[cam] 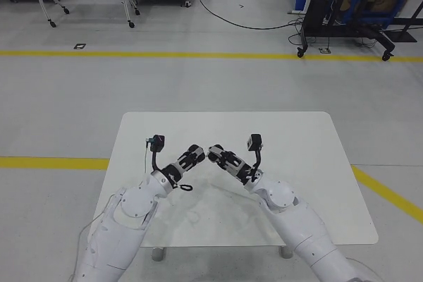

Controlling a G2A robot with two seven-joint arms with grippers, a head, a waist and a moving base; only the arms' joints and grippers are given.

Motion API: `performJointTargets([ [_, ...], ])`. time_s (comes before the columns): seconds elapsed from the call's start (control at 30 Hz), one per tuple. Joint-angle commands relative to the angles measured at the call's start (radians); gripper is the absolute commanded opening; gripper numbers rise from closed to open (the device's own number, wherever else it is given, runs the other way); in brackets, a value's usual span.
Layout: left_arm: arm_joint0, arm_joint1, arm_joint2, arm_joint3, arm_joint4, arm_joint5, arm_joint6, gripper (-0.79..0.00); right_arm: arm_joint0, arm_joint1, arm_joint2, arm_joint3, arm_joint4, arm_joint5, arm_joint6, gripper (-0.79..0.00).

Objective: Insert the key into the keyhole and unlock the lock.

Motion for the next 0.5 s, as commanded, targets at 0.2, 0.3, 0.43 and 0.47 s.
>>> performJointTargets([
  [0.2, -0.013, -0.002, -0.013, 0.023, -0.100, -0.004, -0.037, 0.000, 0.001, -0.001, 0.013, 0.009, 0.028, -0.001, 0.010, -0.785],
  [0.3, -0.013, -0.002, -0.013, 0.023, -0.100, -0.004, -0.037, 0.000, 0.001, -0.001, 0.013, 0.009, 0.028, -0.001, 0.010, -0.785],
  [0.43, -0.010, -0.002, -0.011, 0.017, -0.113, -0.010, -0.038, 0.000, 0.001, -0.001, 0.013, 0.009, 0.028, -0.001, 0.010, -0.785],
  [0.47, -0.007, -0.003, -0.015, 0.016, -0.137, -0.016, -0.040, 0.000, 0.001, -0.001, 0.013, 0.009, 0.028, -0.001, 0.010, -0.785],
])
